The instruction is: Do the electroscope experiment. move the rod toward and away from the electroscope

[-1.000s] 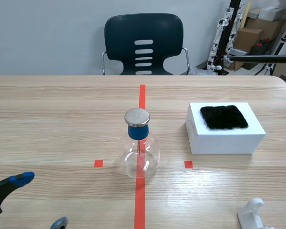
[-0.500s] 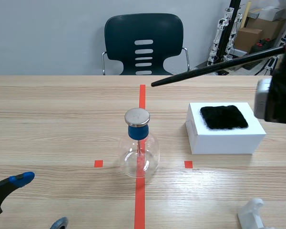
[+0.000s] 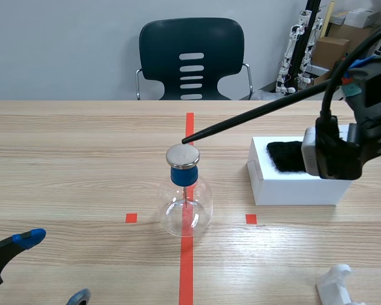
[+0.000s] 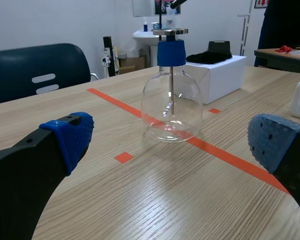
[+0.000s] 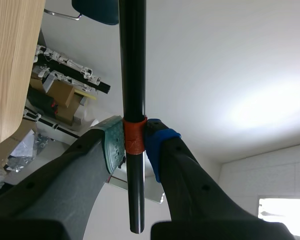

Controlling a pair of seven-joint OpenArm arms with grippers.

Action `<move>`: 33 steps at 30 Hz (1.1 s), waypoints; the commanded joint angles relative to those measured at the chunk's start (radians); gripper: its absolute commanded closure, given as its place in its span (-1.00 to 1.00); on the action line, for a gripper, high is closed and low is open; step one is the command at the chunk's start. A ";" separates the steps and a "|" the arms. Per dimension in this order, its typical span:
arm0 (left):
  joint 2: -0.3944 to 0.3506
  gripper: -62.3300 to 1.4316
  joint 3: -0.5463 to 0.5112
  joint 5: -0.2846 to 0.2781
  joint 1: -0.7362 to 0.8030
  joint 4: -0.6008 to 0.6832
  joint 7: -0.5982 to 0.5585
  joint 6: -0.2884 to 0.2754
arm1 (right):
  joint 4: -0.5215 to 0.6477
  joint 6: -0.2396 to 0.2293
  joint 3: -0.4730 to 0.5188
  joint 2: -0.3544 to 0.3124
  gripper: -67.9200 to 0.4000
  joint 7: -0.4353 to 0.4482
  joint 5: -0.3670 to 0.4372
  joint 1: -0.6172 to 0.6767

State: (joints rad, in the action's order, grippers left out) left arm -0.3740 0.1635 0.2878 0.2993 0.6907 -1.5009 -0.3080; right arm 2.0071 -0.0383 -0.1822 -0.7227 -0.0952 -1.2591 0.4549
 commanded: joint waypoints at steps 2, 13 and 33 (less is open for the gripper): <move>-0.006 -1.00 -0.005 -0.006 -0.003 0.013 -0.018 -0.001 | -0.006 0.013 0.010 0.000 0.95 -0.011 -0.013 -0.015; -0.006 -1.00 -0.005 -0.006 -0.003 0.013 -0.018 -0.001 | -0.008 0.010 0.010 0.000 0.95 -0.003 -0.014 -0.018; -0.006 -1.00 -0.005 -0.006 -0.003 0.013 -0.018 -0.001 | 0.047 0.075 0.471 0.001 0.95 0.174 0.482 0.234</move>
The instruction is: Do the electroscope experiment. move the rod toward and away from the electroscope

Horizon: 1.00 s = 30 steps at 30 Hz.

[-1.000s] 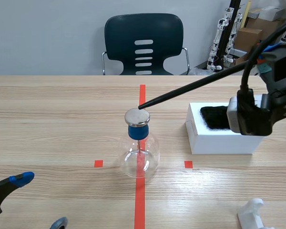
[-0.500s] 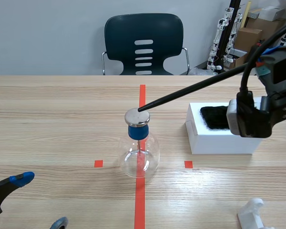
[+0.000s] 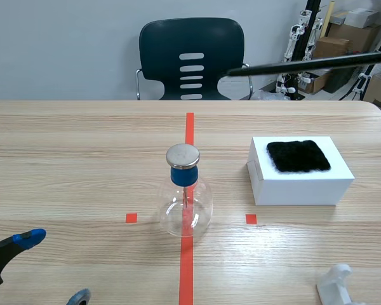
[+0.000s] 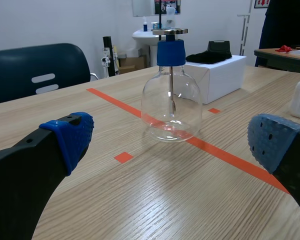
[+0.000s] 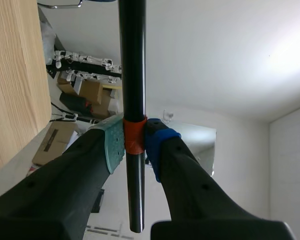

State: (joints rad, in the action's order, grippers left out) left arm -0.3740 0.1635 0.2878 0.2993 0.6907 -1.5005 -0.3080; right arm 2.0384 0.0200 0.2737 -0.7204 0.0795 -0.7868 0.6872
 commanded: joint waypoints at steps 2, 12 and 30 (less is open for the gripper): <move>-0.006 -1.00 -0.005 -0.006 -0.003 0.013 -0.018 -0.001 | 0.015 0.017 0.095 0.004 0.95 0.028 0.075 0.048; -0.006 -1.00 -0.005 -0.006 -0.003 0.013 -0.018 -0.001 | 0.011 0.006 0.389 0.157 0.95 0.273 0.249 0.188; -0.006 -1.00 -0.005 -0.006 -0.003 0.013 -0.018 -0.001 | -0.029 0.005 0.465 0.417 0.95 0.590 0.080 0.246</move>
